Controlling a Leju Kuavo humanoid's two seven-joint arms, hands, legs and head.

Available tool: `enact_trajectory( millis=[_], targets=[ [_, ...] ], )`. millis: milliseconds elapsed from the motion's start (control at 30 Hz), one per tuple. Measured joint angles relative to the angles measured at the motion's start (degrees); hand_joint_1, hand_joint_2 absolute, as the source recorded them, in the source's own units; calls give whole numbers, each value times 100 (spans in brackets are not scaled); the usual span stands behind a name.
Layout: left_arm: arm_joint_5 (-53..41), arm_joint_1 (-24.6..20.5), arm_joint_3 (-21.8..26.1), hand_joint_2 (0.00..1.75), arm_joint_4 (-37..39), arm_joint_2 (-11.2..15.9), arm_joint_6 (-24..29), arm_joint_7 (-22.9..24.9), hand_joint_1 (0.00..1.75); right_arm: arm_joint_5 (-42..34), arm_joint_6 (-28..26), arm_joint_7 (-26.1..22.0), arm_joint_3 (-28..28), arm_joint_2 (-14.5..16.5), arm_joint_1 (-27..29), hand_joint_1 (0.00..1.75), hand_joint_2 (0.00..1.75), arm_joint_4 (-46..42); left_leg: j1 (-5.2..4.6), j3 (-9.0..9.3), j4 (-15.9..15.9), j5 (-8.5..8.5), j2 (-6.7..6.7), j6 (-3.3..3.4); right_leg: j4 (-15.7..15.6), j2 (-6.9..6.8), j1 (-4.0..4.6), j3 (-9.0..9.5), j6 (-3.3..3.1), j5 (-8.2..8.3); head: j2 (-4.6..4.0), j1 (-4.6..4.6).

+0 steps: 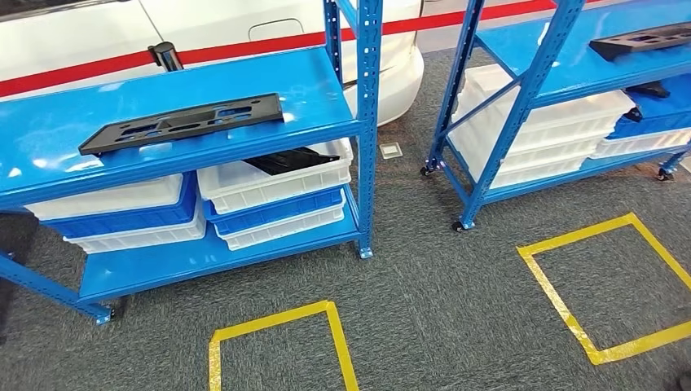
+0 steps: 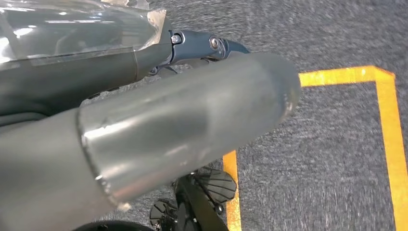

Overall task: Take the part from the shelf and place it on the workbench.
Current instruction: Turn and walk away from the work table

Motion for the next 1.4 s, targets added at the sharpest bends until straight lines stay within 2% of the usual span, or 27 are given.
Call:
enact_trajectory(
  millis=[33,67,100,167,233,300,333,400,433,467,500,533,567,633,667,733,833,900,967,1033,1067,1100,1133,1200,1233,1300,1400],
  targets=[
    [-1,5,1,0,0,0,-6,0,0,0,0,0,-1,-2,2,0,0,0,0,-86,125,11,27,5,0,-74,14,3,-12,-9,0,-2],
    [-1,11,1,0,0,1,-14,0,0,0,-1,0,-1,-1,-2,0,0,0,-3,-57,33,125,50,26,0,-143,28,11,-18,-21,0,-2],
    [-3,13,2,0,0,2,-24,0,0,-1,-1,0,-1,2,-7,0,0,0,-14,85,-258,306,98,66,0,-207,42,25,-22,-31,0,-3],
    [-9,0,2,0,-2,8,-36,-1,0,-2,-1,0,-1,18,-12,0,0,0,-81,481,-999,601,393,186,-1,-330,80,66,-6,-66,0,3],
    [-20,-28,1,0,-4,10,-41,-3,0,-2,-1,0,-1,28,-13,0,0,0,-155,664,-1354,659,590,268,-3,-453,98,101,34,-101,0,5],
    [-27,-41,1,0,-4,10,-42,-3,0,-3,-1,0,0,31,-22,0,0,-1,-174,675,-1404,662,463,298,-29,-576,101,147,84,-125,0,0],
    [-27,-35,2,0,-4,10,-42,-3,0,-3,-1,0,1,33,-28,0,0,-1,-158,705,-1454,696,389,310,-18,-540,104,161,108,-146,0,9],
    [-27,-33,2,0,-5,6,-41,-1,0,-3,-1,0,1,32,-33,0,0,-2,-104,766,-1560,771,234,344,267,-224,99,44,124,-307,0,29],
    [-27,-38,3,0,-5,3,-41,1,0,-2,-1,0,0,28,-29,0,0,-2,-83,773,-1585,794,159,350,585,-29,81,-115,113,-451,0,42],
    [-27,-48,3,0,-6,-1,-40,2,0,-2,-1,0,-1,23,-19,0,0,-2,-75,766,-1589,801,70,359,976,95,66,-318,101,-610,0,45],
    [-28,-54,4,0,-6,-4,-40,3,0,-3,-1,0,-1,19,-4,0,0,-2,-70,760,-1587,803,-24,360,1321,140,52,-503,105,-721,0,50],
    [-31,-54,4,44,-5,-10,-41,5,0,-3,-1,0,-1,11,10,0,0,-2,-65,760,-1585,804,-119,357,1510,155,39,-616,136,-749,0,50],
    [-33,-50,4,87,-5,-16,-42,8,0,-4,-2,0,-1,4,21,0,0,-2,-57,764,-1580,804,-215,349,1480,165,23,-628,190,-677,0,51],
    [-36,-45,4,175,-4,-28,-60,1,0,-3,-22,1,-1,-12,24,0,0,-2,-34,774,-1559,795,-369,307,818,228,-26,-364,331,-322,0,56],
    [-38,-45,5,175,-4,-29,-77,-9,0,-1,-37,3,-1,-16,17,0,0,-2,-35,769,-1525,776,-430,268,441,278,-37,-222,370,-158,0,72],
    [-43,-42,6,175,-4,-27,-107,-28,0,2,-60,9,1,-22,-7,0,0,-1,-45,750,-1468,731,-498,188,37,348,-35,-84,326,1,0,88],
    [-50,-31,7,175,-4,-22,-118,-40,0,2,-64,14,4,-24,-40,0,0,-1,-29,742,-1465,701,-520,118,10,335,-15,-63,188,15,0,78],
    [-63,-27,7,175,-4,-9,-121,-45,0,2,-64,15,20,-15,-42,0,0,-1,-7,698,-1352,619,-395,73,-2,305,-39,-19,113,34,0,67],
    [-85,-39,7,175,-4,-2,-122,-43,0,2,-62,15,52,-9,-30,0,0,-2,-2,476,-868,339,-152,26,-9,261,-46,6,62,41,0,35],
    [-102,-53,7,175,-4,-4,-125,-40,0,2,-54,15,85,-13,-7,0,0,-2,4,98,-143,18,-10,-13,-6,205,-28,12,31,24,0,20],
    [-104,-55,7,175,-4,-3,-130,-39,0,1,-48,15,98,-17,0,0,0,-2,7,-38,86,-31,12,-19,-5,180,-21,15,21,16,0,20],
    [-108,-54,7,175,-4,-2,-137,-39,0,1,-43,15,107,-21,2,0,0,-2,8,-82,125,30,22,-16,-5,162,-17,21,12,7,0,20],
    [-109,-54,8,175,-4,-1,-146,-40,0,0,-38,15,115,-23,-2,0,0,-2,7,-10,-59,194,28,-2,-5,152,-15,33,9,-4,0,20],
    [-113,-59,9,175,-4,3,-159,-43,0,0,-34,15,133,-25,-10,0,0,-2,-5,331,-780,590,60,54,-5,143,-6,66,22,-32,0,20],
    [-114,-66,9,175,-4,5,-164,-45,0,0,-33,15,140,-24,-12,0,0,-2,-21,485,-1094,704,80,82,-4,141,10,76,44,-50,0,21],
    [-116,-79,9,175,-4,5,-172,-50,0,1,-33,15,149,-25,-12,0,0,-2,-53,624,-1382,748,103,110,-5,127,52,60,74,-85,0,25],
    [-115,-81,9,175,-4,-5,-195,-58,0,2,-33,15,153,-31,-9,0,0,-2,-82,655,-1425,753,76,75,-18,105,95,43,59,-121,0,30]
  ],
)
